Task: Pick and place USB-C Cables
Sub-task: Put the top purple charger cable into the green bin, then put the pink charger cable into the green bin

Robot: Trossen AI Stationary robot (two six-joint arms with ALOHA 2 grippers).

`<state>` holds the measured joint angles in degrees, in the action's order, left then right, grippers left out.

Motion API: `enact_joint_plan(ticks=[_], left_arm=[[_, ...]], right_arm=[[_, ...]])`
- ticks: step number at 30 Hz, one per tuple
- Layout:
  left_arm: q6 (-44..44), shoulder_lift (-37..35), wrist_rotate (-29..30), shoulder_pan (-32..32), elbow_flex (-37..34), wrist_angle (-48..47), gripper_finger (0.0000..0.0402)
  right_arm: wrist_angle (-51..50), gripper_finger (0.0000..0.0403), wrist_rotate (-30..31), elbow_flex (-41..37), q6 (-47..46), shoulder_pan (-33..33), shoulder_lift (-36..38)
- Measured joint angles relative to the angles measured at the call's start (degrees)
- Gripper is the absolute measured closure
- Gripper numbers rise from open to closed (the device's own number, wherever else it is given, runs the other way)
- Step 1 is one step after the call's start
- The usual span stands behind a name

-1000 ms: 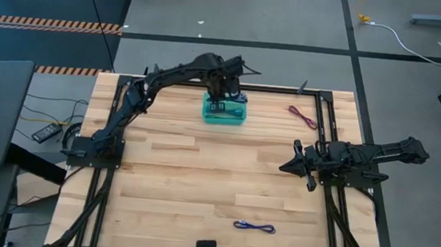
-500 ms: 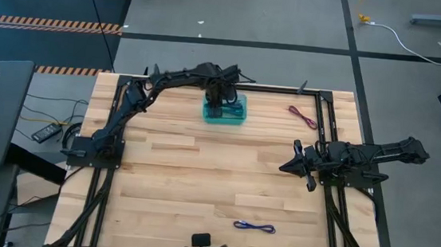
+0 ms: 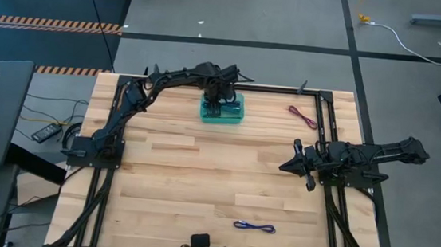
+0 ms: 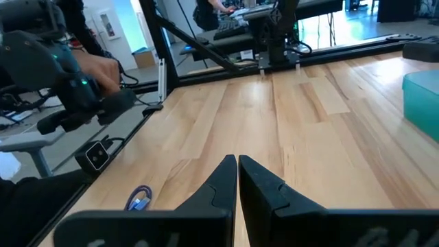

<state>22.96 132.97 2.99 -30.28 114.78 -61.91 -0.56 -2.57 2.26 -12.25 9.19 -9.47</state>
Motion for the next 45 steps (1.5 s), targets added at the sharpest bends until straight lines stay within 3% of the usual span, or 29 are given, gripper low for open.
enact_joint_plan(ticks=[4,10,15,24,32,38,45], left_arm=[[0.21,-1.03,3.01,0.9,2.63,-1.92,0.0218],[-2.56,-4.9,2.04,2.75,8.74,-7.2,0.022],[-6.88,-11.15,-13.49,6.3,6.24,-2.38,0.0221],[-10.6,-21.1,-13.98,14.24,-12.29,17.5,0.0221],[-15.86,-33.68,-12.05,18.45,-36.71,46.08,0.0232],[-19.23,-41.29,-7.17,22.23,-52.78,64.35,0.0235],[-21.45,-46.84,-4.0,26.74,-64.63,75.75,0.0235]], right_arm=[[0.02,0.038,1.58,0.0,0.0,0.0,0.0],[-0.28,0.038,7.51,0.0,0.0,0.0,0.0],[-0.4,0.038,12.6,0.0,0.56,-0.06,-0.17],[-1.8,0.038,17.68,3.16,2.15,-4.65,-5.3],[-4.98,0.038,17.37,14.07,4.45,-13.68,-19.52],[-17.81,0.038,14.53,26.51,4.26,-22.55,-34.05],[-35.57,0.038,12.66,41.92,6.2,-35.44,-49.65]])
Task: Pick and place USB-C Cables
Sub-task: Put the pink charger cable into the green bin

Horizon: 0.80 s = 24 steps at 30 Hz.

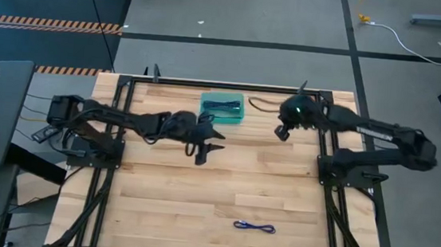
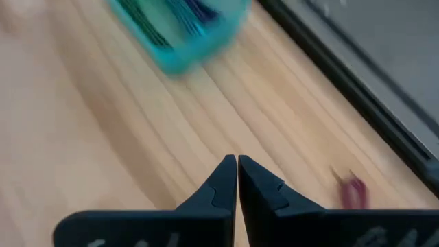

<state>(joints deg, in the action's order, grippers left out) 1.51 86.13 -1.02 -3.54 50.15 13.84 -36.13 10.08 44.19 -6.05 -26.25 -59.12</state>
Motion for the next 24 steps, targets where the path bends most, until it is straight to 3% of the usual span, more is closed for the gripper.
enact_joint_plan(ticks=[6,10,18,24], left_arm=[[-1.33,-0.42,0.64,3.93,-7.12,8.28,0.0235],[-2.76,-0.44,1.39,7.1,-9.64,10.43,0.0235],[-5.03,-0.42,7.21,15.35,-11.3,11.86,0.0235],[-6.92,-0.42,11.7,20.47,-11.3,10.73,0.0235]], right_arm=[[-11.01,0.0373,-2.9,8.16,8.07,-10.61,-11.28],[-16.87,0.0342,-2.85,9.44,13.78,-16.23,-17.62],[-17.26,0.0248,2.33,9.44,17.65,-23.44,-25.38],[-16.41,0.024,2.56,9.44,21.06,-24.69,-27.74]])
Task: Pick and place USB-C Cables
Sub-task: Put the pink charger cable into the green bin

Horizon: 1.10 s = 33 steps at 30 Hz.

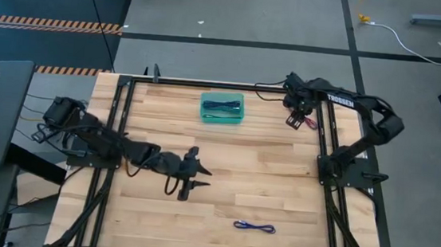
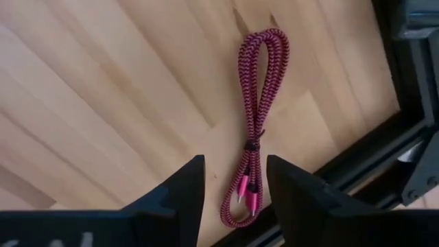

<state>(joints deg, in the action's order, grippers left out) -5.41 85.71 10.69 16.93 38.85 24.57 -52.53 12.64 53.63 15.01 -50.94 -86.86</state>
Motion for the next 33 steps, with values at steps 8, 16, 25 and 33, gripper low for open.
enact_joint_plan(ticks=[8,16,25,33], left_arm=[[-1.7,0.0,7.3,5.85,0.0,-0.64,0.0235],[-1.9,0.0,13.19,8.76,0.03,-0.86,0.0235],[-1.46,0.0,13.78,8.26,0.04,-0.44,0.0235],[0.18,0.0,13.76,8.26,0.04,0.96,0.0235]], right_arm=[[2.0,0.0259,2.21,0.01,3.07,-1.8,-5.8],[2.8,0.0272,4.15,1.61,2.75,-1.97,-8.92],[2.93,0.0279,4.88,1.7,3.09,-1.4,-9.73],[3.04,0.0281,5.91,1.71,5.43,0.18,-11.8]])
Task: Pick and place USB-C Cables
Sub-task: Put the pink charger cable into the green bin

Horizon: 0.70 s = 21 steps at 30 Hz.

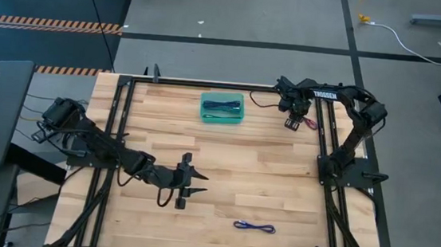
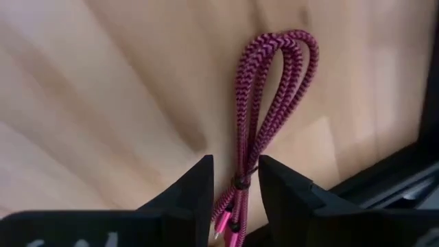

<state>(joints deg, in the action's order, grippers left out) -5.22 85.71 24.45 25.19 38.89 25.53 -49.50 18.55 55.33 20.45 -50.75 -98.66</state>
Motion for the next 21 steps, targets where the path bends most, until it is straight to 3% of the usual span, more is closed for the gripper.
enact_joint_plan(ticks=[13,21], left_arm=[[1.45,0.02,-0.02,-1.03,0.0,0.78,0.0235],[1.43,0.04,-0.02,-1.03,0.02,0.25,0.0235]], right_arm=[[0.63,0.0303,5.83,0.17,0.52,0.73,-2.18],[-0.62,0.0392,5.89,0.42,0.32,1.98,-2.23]])
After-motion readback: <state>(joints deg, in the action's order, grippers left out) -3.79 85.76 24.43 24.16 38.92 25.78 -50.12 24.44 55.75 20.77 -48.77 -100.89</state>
